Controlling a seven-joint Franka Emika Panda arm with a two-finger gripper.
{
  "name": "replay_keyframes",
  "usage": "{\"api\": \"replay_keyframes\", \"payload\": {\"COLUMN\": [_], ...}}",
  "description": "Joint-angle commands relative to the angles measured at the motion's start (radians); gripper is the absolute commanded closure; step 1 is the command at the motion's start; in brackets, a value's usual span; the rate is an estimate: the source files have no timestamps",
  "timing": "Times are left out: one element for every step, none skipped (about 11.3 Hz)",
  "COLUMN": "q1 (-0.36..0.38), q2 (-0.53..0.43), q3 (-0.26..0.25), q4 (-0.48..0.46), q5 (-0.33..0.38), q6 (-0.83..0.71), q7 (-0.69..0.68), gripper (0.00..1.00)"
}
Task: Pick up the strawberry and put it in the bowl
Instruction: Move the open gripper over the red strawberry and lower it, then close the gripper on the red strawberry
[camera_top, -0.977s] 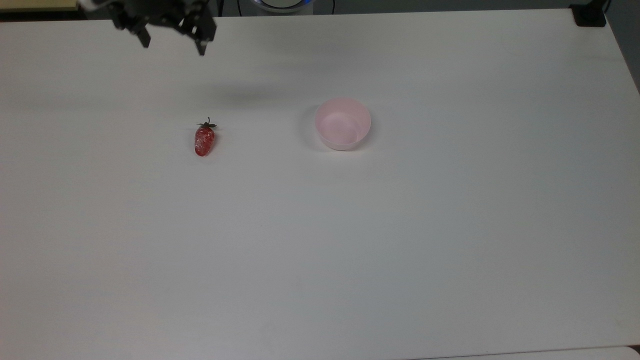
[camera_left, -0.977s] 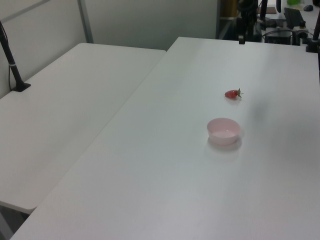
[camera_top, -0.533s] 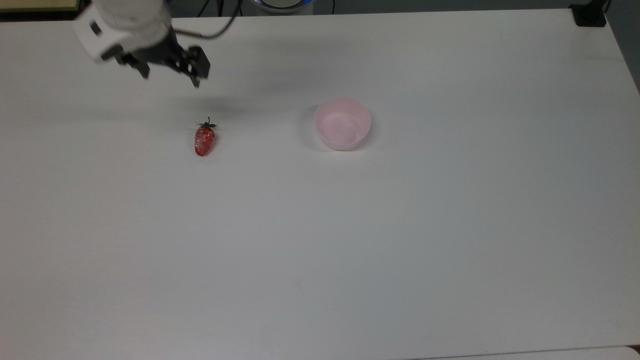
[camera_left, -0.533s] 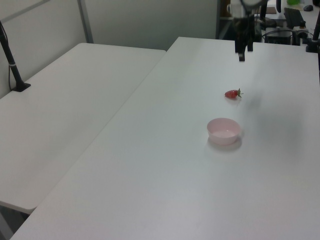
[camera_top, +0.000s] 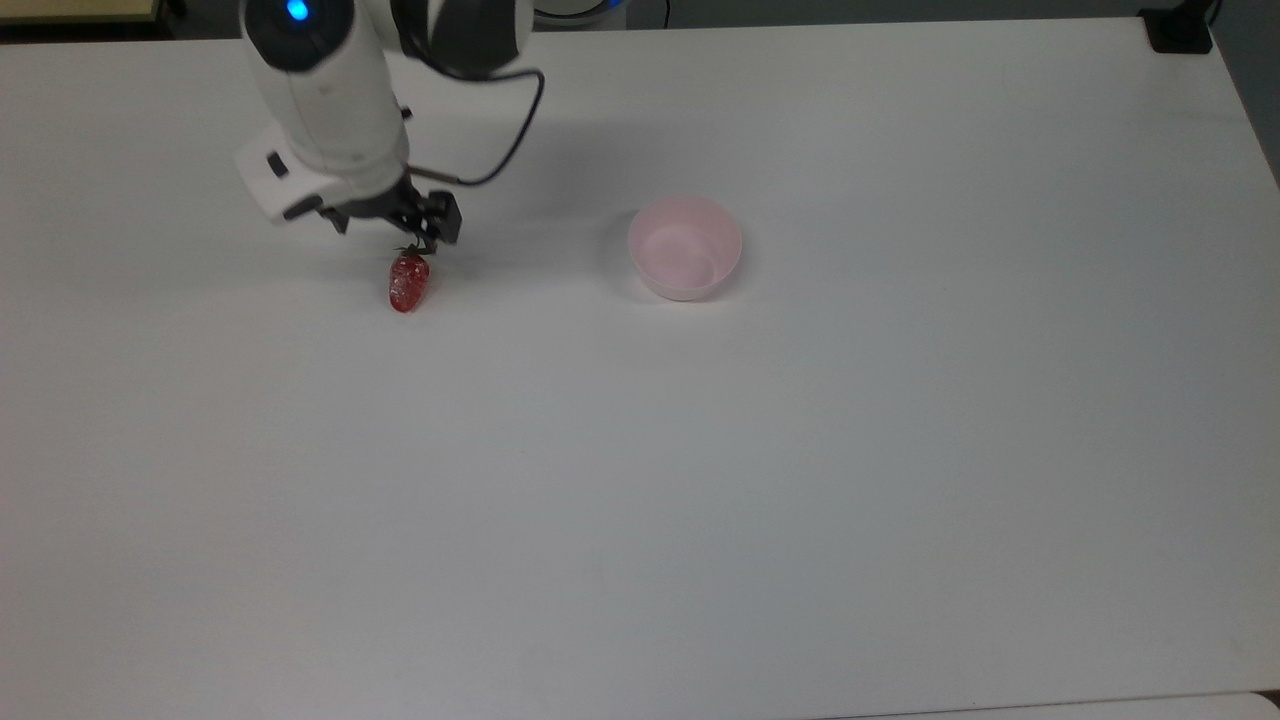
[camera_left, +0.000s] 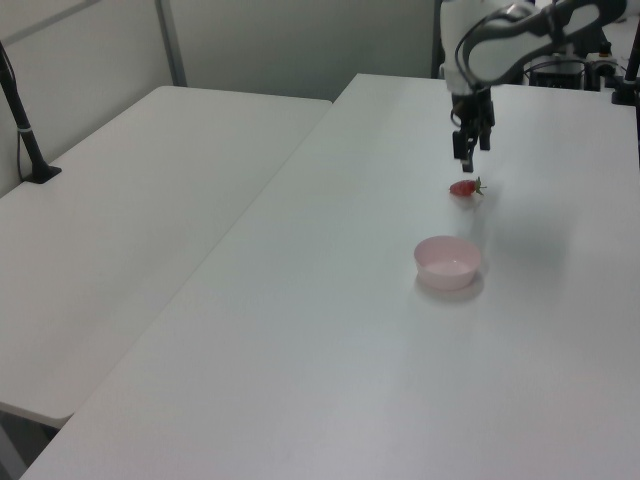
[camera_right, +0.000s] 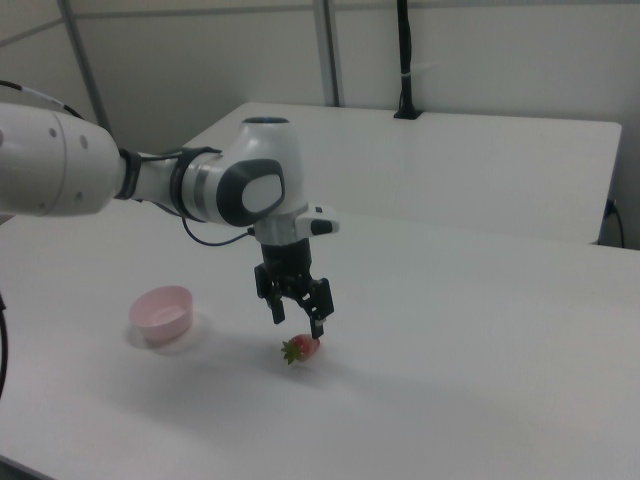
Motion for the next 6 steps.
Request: {"api": "replay_keyframes", "payload": {"q1": [0.011, 0.014, 0.021, 0.027, 0.027, 0.027], "q2": [0.037, 0.051, 0.06, 0.068, 0.068, 0.069], "q3": [-0.004, -0.004, -0.004, -0.004, -0.004, -0.004], "q4": [-0.007, -0.007, -0.007, -0.009, -0.01, -0.012], "q5": [-0.02, -0.024, -0.027, -0.028, -0.028, -0.028], "q6": [0.056, 0.058, 0.06, 0.072, 0.085, 0.092], "q7": [0.073, 0.084, 0.088, 0.091, 0.094, 0.096], "gripper": [0.11, 0.15, 0.17, 0.19, 0.23, 0.26]}}
